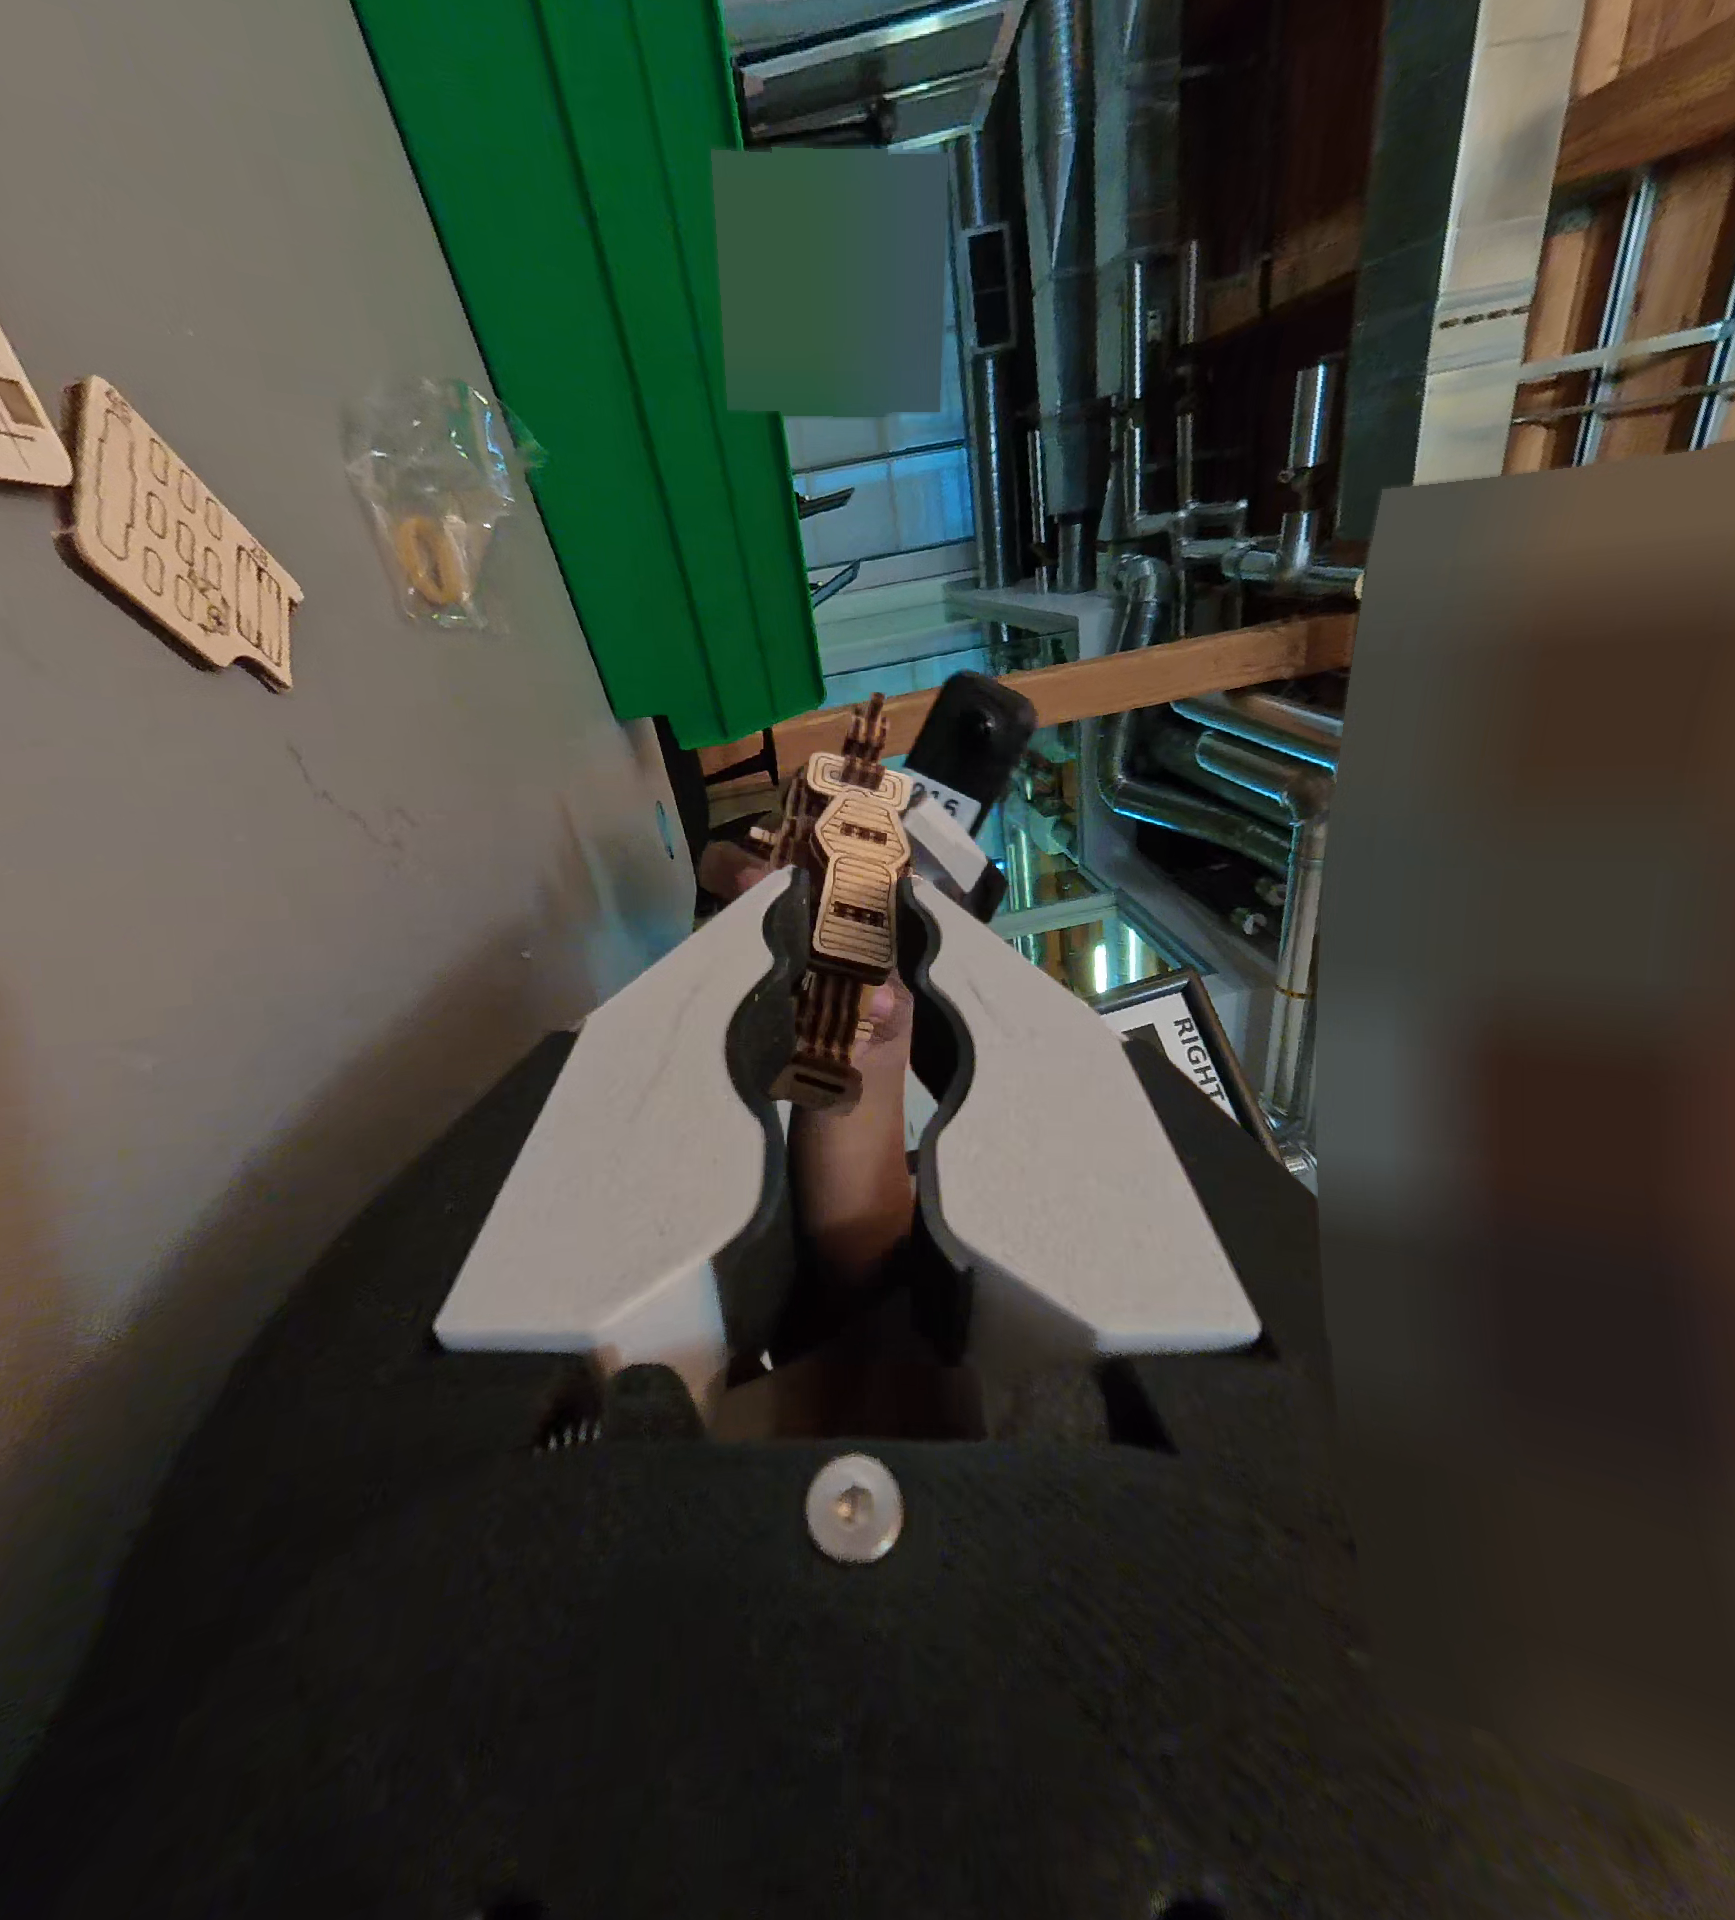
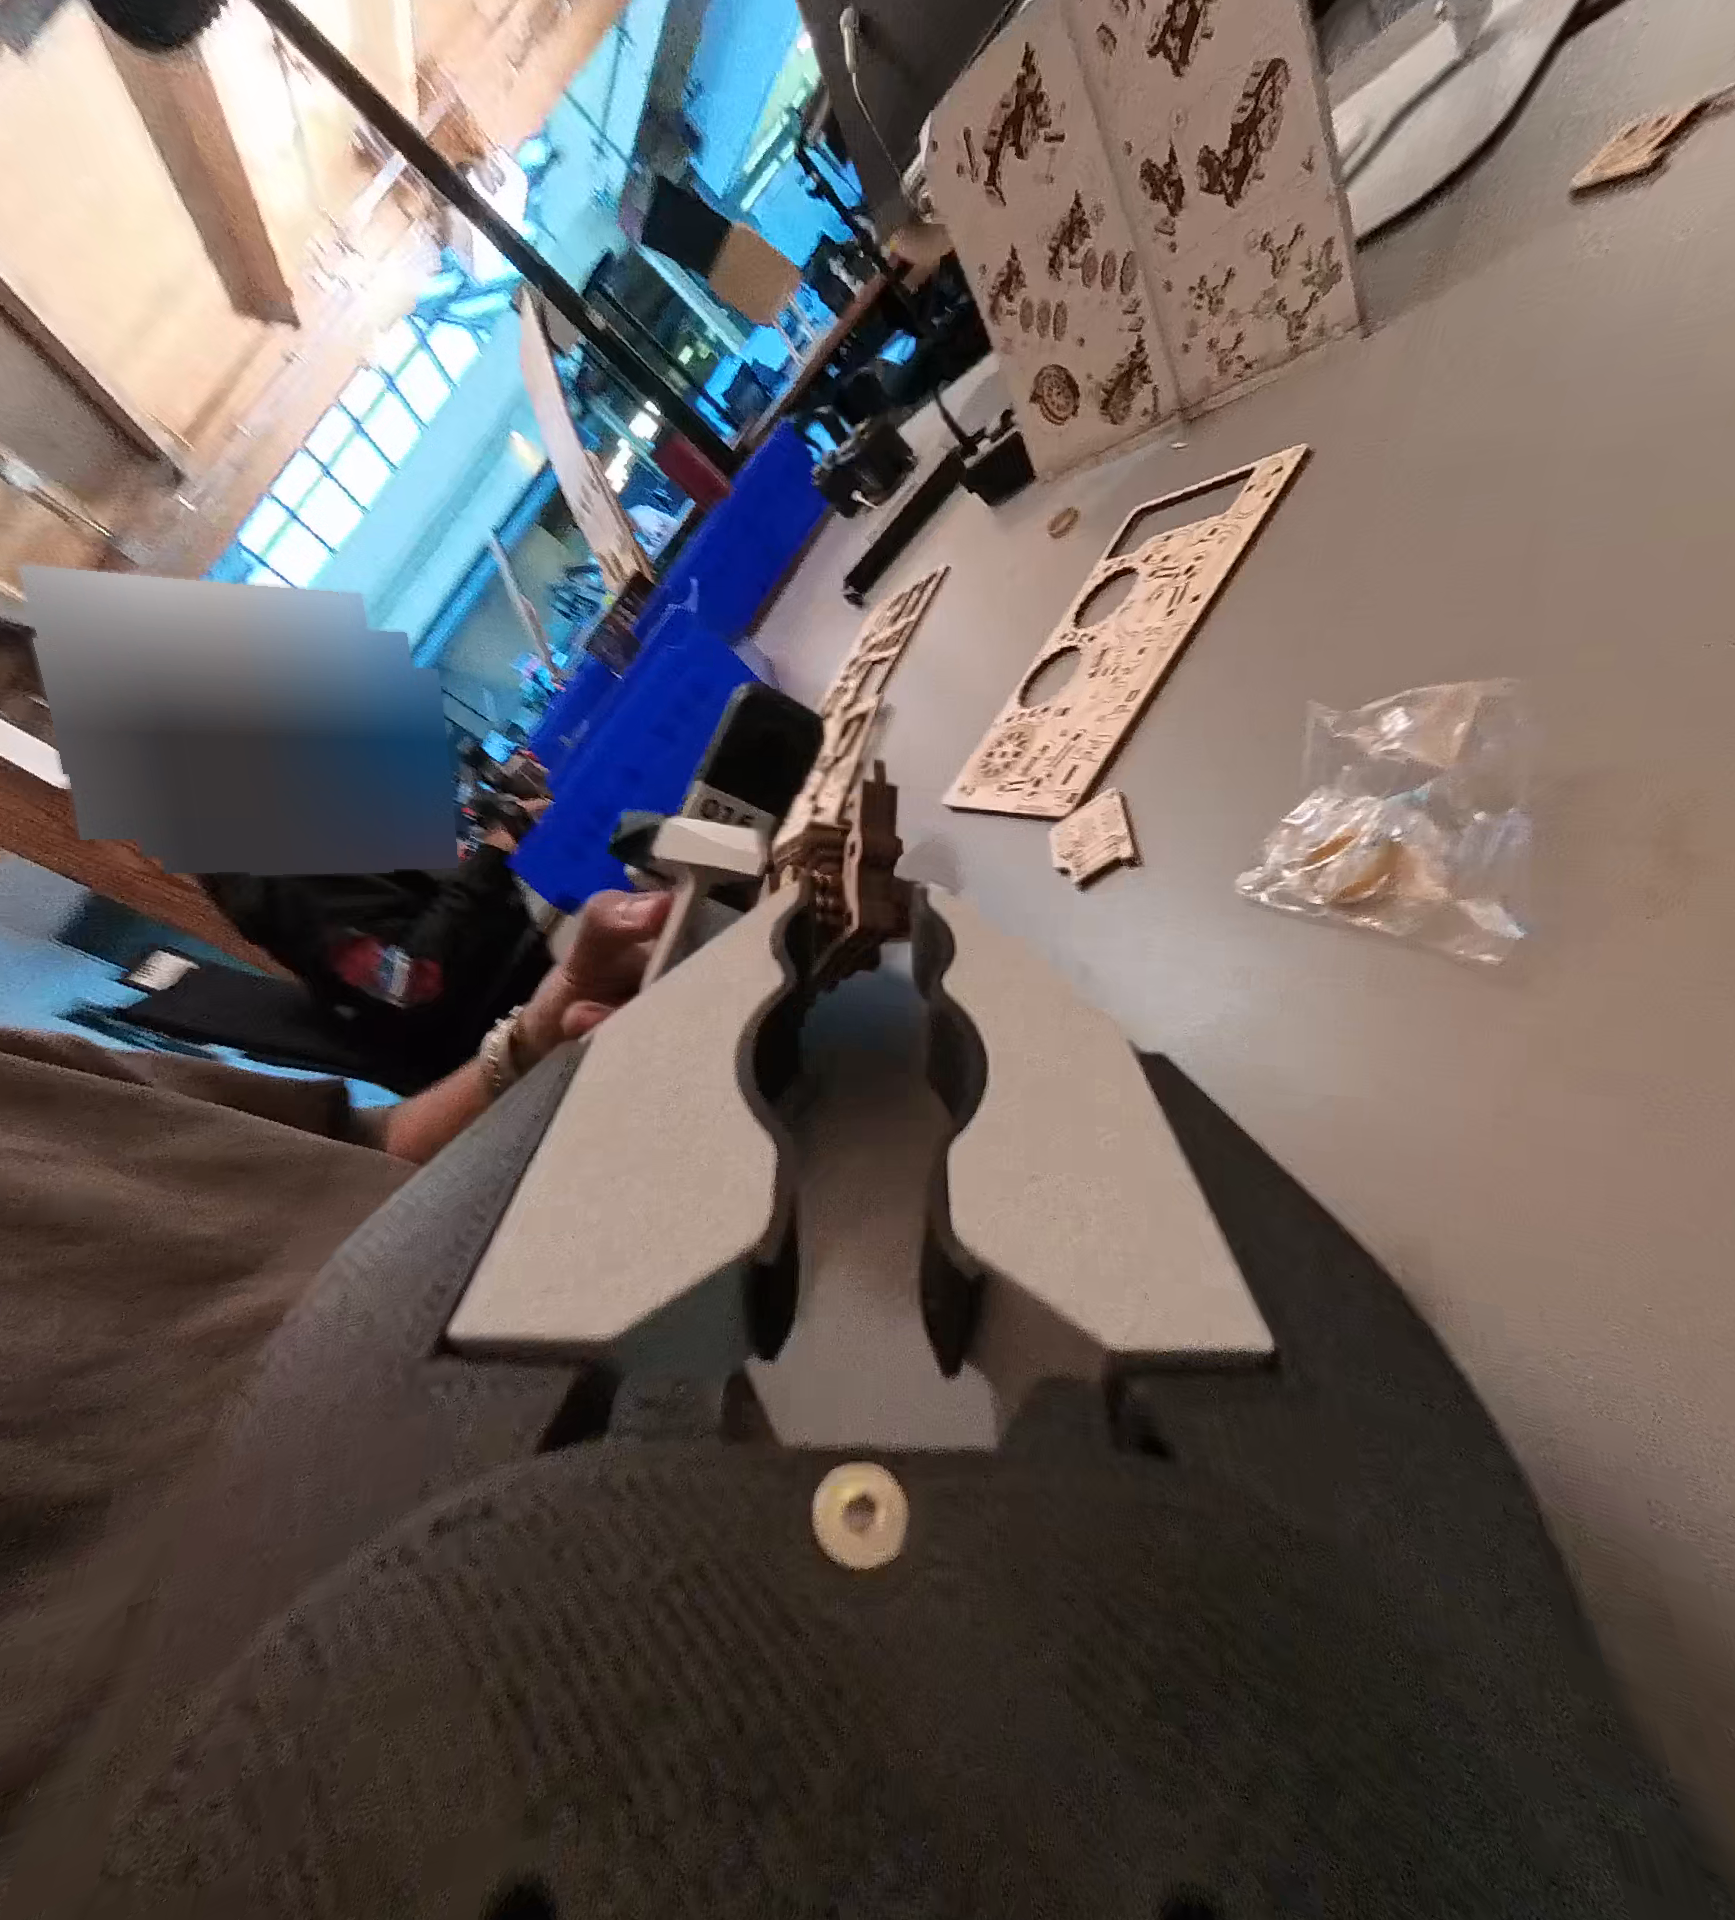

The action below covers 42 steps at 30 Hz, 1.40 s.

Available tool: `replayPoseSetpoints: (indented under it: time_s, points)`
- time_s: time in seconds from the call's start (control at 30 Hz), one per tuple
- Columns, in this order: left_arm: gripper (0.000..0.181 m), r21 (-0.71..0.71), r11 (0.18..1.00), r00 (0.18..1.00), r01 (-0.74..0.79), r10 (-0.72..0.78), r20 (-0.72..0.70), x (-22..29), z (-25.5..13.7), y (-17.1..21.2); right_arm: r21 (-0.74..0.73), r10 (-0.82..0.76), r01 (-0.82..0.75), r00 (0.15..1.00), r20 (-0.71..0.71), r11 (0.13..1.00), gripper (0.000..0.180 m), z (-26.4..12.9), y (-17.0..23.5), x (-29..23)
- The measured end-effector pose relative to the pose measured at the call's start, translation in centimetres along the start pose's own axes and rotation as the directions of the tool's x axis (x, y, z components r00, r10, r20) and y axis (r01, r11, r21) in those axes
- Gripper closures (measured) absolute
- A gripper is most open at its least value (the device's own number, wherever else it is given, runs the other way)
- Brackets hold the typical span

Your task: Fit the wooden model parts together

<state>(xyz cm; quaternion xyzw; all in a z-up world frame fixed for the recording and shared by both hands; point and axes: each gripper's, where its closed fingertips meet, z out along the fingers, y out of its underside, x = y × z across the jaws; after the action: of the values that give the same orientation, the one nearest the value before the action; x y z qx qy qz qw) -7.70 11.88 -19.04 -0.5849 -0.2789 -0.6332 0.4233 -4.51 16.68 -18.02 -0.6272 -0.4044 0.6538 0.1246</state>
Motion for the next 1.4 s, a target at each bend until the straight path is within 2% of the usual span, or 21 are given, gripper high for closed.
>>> replayPoseSetpoints:
  time_s: [0.03, 0.67, 0.8, 0.9, 1.17, 1.4]
  points:
    - [0.166, -0.003, 1.000, 1.000, 0.001, -0.001, -0.006, 0.1, 0.1, 0.1, 0.004, 0.038, -0.038, 0.999, 0.020, 0.999, 0.164, 0.0, 0.0, 0.0]
    - [0.164, -0.002, 1.000, 0.999, 0.014, -0.014, -0.035, 0.7, 0.1, 0.1, -0.052, 0.233, -0.228, 0.963, 0.135, 0.972, 0.173, 0.9, 1.0, -0.4]
    - [0.153, 0.003, 1.000, 0.999, 0.017, -0.017, -0.034, 0.6, 0.1, 0.0, -0.027, 0.274, -0.273, 0.951, 0.143, 0.962, 0.173, 0.9, 0.7, -0.1]
    - [0.141, 0.008, 1.000, 0.999, 0.023, -0.023, -0.025, 0.3, 0.0, 0.0, 0.003, 0.282, -0.286, 0.949, 0.140, 0.958, 0.173, 0.7, 0.2, 0.1]
    - [0.129, -0.051, 0.996, 0.996, -0.080, 0.077, -0.052, 1.0, 0.9, 1.5, 0.102, 0.222, -0.244, 0.956, 0.191, 0.964, 0.174, -0.2, -1.7, -0.7]
    - [0.136, -0.063, 0.984, 0.986, -0.164, 0.164, -0.017, 1.2, 1.3, 2.0, 0.111, 0.201, -0.228, 0.957, 0.209, 0.967, 0.174, -0.2, -1.9, -1.3]
